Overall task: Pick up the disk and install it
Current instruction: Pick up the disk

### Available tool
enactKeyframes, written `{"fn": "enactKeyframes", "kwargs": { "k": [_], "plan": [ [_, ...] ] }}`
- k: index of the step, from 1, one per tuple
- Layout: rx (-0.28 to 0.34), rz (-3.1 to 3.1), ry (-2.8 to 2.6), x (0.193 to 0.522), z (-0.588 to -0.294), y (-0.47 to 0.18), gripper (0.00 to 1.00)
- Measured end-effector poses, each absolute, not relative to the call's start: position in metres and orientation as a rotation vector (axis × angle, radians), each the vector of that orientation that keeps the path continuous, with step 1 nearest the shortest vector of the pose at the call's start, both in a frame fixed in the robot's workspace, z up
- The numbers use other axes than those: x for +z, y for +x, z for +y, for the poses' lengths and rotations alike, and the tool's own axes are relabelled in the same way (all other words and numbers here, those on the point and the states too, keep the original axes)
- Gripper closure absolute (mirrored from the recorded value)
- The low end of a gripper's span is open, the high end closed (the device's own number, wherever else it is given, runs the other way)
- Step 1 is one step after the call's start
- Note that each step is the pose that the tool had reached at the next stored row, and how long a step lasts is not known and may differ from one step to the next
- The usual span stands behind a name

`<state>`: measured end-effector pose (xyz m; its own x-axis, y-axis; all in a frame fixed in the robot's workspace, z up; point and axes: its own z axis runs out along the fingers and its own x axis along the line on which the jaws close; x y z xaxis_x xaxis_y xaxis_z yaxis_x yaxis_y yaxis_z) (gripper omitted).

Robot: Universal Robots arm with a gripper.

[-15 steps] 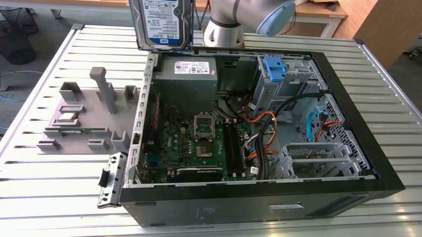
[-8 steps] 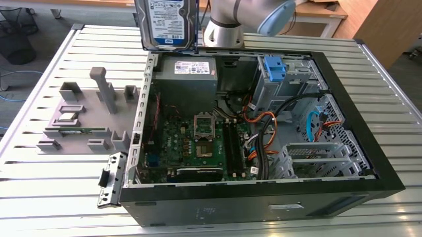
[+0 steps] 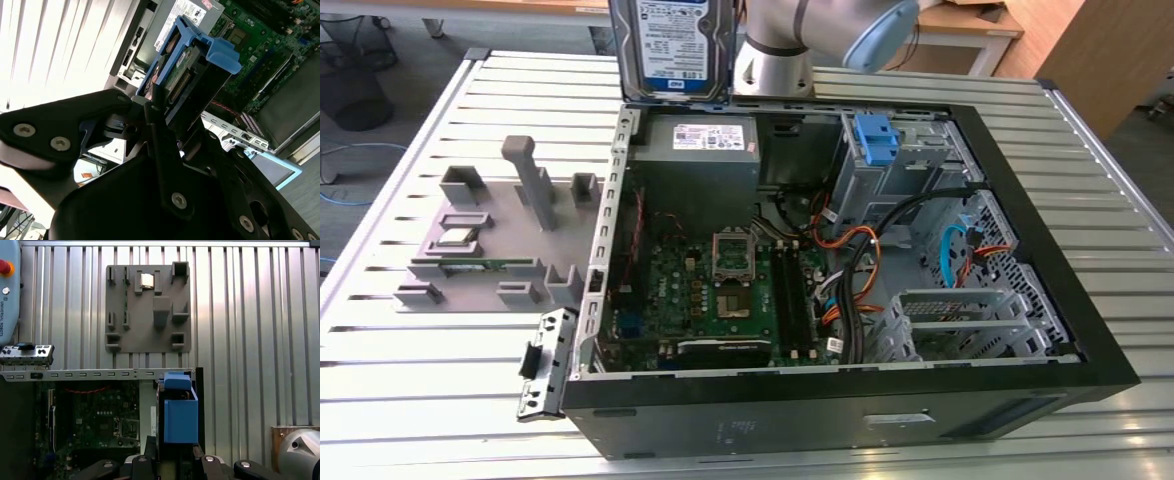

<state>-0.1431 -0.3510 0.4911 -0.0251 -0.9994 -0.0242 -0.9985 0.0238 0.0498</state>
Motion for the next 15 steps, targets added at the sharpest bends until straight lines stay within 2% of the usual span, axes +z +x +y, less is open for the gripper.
{"fn": "enactKeyframes", "kwargs": {
  "k": [15],
  "plan": [
    [-0.082,-2.235,2.181,0.491,-0.351,-0.12,0.65]
  ]
}}
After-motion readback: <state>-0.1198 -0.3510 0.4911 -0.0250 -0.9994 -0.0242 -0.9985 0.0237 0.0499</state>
